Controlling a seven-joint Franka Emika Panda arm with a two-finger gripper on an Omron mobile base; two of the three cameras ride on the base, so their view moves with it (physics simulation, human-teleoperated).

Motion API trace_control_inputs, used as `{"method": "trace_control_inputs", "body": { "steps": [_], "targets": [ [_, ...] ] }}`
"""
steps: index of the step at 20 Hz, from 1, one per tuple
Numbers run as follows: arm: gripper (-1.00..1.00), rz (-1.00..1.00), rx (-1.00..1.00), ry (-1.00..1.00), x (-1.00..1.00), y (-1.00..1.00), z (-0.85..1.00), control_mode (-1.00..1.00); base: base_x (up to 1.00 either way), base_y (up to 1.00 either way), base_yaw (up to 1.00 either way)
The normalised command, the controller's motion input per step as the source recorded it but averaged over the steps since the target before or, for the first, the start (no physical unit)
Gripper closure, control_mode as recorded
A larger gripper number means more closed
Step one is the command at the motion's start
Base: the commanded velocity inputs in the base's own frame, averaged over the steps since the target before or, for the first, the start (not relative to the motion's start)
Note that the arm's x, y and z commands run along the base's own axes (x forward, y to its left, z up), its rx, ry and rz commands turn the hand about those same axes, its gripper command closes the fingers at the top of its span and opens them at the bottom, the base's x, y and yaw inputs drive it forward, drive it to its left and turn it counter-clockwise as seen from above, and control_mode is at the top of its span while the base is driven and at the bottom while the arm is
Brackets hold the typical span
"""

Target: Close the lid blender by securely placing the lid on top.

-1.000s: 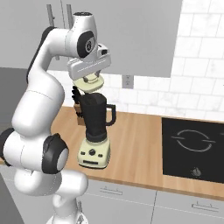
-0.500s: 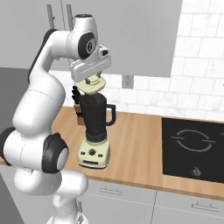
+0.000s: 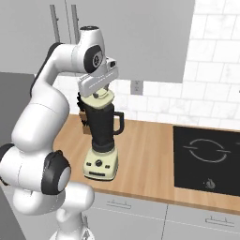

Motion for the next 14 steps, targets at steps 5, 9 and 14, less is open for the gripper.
{"method": "trace_control_inputs", "body": {
  "steps": [5, 9, 14],
  "targets": [
    [1.00, 0.01, 0.00, 0.00, 0.14, 0.00, -0.01, -1.00, 0.00, 0.00, 0.00],
    [1.00, 0.02, -0.01, 0.00, 0.15, 0.03, -0.24, -1.00, 0.00, 0.00, 0.00],
    [1.00, 0.02, -0.01, 0.00, 0.18, 0.01, -0.22, -1.00, 0.00, 0.00, 0.00]
  ]
}}
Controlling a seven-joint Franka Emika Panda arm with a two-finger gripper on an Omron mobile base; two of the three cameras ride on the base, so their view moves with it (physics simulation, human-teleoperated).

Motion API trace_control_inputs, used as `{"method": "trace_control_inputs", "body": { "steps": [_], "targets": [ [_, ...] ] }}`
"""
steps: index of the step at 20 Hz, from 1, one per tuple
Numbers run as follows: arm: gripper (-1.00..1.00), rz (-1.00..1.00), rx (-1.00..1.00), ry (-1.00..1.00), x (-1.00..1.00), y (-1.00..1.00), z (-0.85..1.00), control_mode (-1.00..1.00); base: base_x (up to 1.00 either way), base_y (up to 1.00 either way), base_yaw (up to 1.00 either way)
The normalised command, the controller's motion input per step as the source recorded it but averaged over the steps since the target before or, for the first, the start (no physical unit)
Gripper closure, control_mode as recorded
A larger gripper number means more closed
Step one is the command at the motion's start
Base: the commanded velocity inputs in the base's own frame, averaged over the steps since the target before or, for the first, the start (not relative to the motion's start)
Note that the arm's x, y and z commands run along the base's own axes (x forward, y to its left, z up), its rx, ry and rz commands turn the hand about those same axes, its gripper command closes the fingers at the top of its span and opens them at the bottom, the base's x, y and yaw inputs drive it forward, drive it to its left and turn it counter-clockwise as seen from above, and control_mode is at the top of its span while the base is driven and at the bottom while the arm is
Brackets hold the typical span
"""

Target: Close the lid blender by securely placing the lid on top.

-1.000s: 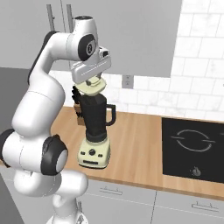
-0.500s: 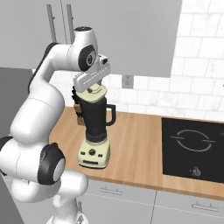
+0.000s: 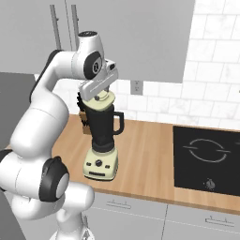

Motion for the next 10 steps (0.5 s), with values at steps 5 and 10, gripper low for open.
{"method": "trace_control_inputs", "body": {
  "steps": [5, 10],
  "targets": [
    [1.00, 0.01, 0.00, 0.00, 0.12, 0.00, -0.26, -1.00, 0.00, 0.00, 0.00],
    [1.00, 0.00, 0.00, -0.03, -0.01, 0.10, -0.51, -1.00, 0.00, 0.00, 0.00]
  ]
}}
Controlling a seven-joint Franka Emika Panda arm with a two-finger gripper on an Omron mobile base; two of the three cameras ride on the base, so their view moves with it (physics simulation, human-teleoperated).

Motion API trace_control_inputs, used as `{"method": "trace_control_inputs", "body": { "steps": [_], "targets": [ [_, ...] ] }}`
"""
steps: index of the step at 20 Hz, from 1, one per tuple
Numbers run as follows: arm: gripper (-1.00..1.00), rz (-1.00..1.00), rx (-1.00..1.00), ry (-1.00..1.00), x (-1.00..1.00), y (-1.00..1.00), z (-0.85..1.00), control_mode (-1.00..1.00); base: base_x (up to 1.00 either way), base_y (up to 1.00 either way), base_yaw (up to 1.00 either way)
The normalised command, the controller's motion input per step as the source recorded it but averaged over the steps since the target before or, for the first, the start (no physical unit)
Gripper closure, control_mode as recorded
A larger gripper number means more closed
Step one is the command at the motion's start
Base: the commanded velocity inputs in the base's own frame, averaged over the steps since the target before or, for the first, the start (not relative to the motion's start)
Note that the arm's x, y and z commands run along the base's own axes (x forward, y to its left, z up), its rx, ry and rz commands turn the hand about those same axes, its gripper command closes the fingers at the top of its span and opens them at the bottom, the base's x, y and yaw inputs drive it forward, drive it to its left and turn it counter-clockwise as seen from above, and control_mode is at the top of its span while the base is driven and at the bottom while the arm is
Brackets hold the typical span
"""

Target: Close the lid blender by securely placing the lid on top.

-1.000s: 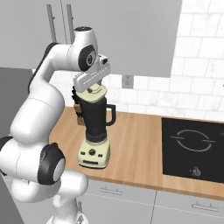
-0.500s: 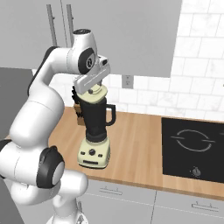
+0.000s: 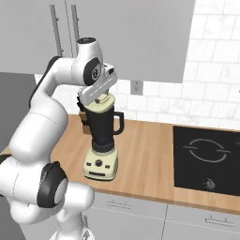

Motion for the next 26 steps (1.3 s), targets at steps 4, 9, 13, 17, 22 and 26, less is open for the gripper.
{"method": "trace_control_inputs", "body": {
  "steps": [4, 9, 13, 17, 22, 26],
  "targets": [
    [1.00, 0.00, 0.00, -0.06, -0.05, 0.19, -0.28, -1.00, 0.00, 0.00, 0.00],
    [1.00, 0.00, 0.00, 0.00, 0.01, 0.12, -0.01, -1.00, 0.00, 0.00, 0.00],
    [1.00, 0.00, 0.04, 0.00, 0.22, 0.00, 0.00, -1.00, 0.00, 0.00, 0.00],
    [1.00, 0.00, 0.14, 0.00, 0.12, 0.00, -0.17, -1.00, 0.00, 0.00, 0.00],
    [1.00, 0.00, 0.14, -0.06, 0.03, 0.00, -0.44, -1.00, 0.00, 0.00, 0.00],
    [1.00, -0.01, 0.05, -0.08, 0.00, 0.00, -0.63, -1.00, 0.00, 0.00, 0.00]
  ]
}}
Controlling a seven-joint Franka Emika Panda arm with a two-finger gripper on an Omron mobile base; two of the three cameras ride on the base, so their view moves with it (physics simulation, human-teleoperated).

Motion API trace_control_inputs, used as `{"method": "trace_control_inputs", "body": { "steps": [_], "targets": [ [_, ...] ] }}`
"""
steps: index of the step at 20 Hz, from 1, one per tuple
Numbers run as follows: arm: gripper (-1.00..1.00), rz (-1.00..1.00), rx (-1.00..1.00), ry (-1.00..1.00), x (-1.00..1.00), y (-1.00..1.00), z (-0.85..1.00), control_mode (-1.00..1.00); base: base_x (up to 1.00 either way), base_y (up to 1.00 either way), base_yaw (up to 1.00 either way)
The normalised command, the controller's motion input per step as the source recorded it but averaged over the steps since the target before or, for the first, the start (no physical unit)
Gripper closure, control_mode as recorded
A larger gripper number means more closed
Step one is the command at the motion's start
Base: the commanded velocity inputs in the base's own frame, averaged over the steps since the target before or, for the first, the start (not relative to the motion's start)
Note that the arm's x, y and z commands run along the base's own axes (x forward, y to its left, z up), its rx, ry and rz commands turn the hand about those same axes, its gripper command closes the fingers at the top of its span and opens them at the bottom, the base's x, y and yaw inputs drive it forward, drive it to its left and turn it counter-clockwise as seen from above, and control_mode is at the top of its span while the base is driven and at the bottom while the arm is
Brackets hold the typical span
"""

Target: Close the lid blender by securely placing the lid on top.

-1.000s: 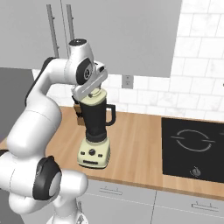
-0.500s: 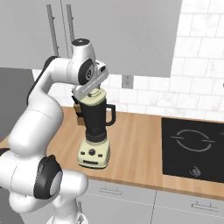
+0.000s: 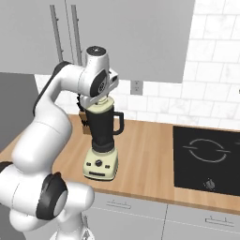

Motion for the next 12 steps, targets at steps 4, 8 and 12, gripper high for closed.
{"method": "trace_control_inputs", "body": {
  "steps": [4, 8, 12],
  "targets": [
    [1.00, -0.12, 0.00, -0.02, -0.14, -0.01, -0.76, -1.00, 0.00, 0.00, 0.00],
    [1.00, -0.22, 0.00, 0.00, -0.40, 0.00, -0.99, -1.00, 0.00, 0.00, 0.00],
    [1.00, -0.26, 0.03, 0.06, -0.44, 0.00, -1.00, -1.00, 0.00, 0.00, 0.00]
  ]
}}
